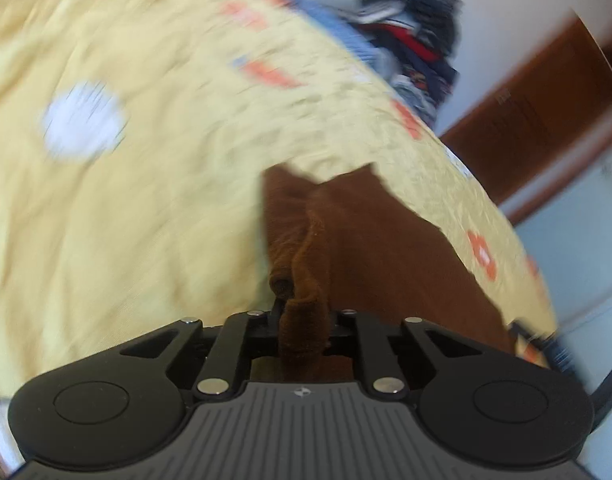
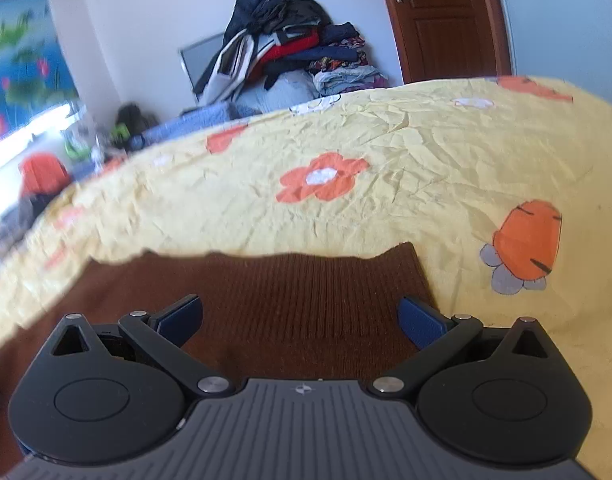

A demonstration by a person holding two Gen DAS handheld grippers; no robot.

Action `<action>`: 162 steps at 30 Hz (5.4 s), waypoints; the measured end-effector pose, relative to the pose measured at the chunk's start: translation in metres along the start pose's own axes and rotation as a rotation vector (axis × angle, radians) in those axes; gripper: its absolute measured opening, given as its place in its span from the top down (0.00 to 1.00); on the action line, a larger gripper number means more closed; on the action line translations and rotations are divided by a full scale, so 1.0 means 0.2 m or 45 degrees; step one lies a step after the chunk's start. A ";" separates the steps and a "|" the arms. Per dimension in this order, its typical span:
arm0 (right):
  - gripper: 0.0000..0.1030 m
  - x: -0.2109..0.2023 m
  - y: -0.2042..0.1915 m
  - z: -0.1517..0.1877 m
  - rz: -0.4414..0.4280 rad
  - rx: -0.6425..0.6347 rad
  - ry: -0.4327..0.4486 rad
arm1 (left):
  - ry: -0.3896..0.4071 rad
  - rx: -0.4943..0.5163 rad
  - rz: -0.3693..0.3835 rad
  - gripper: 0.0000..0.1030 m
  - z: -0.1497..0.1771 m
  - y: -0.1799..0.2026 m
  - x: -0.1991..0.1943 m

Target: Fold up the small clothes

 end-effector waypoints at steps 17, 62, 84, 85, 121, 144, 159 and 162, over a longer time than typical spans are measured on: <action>0.00 -0.36 0.43 -0.03 -0.469 0.742 -0.319 | -0.011 1.097 0.544 0.88 0.44 1.20 0.06; 0.09 -0.39 0.55 -0.02 -0.312 0.619 -0.332 | -0.306 0.155 0.782 0.21 -0.13 0.67 0.61; 0.34 0.03 0.03 0.04 -0.373 0.504 -0.458 | -0.169 0.356 0.401 0.71 -0.44 0.29 0.57; 0.29 -0.01 0.04 0.06 -0.395 0.510 -0.462 | -0.176 0.330 0.444 0.60 -0.40 0.26 0.53; 0.87 0.03 -0.13 -0.14 -0.181 0.198 -0.415 | 0.065 0.785 0.387 0.20 0.12 0.27 0.19; 0.35 -0.20 -0.19 0.21 -0.361 0.373 -0.646 | 0.198 1.142 0.137 0.20 0.18 0.38 0.12; 0.48 -0.19 -0.17 0.13 -0.355 0.267 -0.619 | 0.140 1.130 0.176 0.66 0.20 0.35 0.10; 0.31 -0.34 -0.15 0.11 -0.416 0.315 -0.551 | 0.176 1.138 0.190 0.66 0.20 0.32 0.03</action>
Point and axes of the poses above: each gripper's, at about its wrist camera, not at the fingertips, and x roughly the way its jaws point, y to its right, z to its underside, the point moved 5 cm from there along x, roughly the way its jaws point, and after that the axes turned 15 degrees about x, right-handed, at the moved point
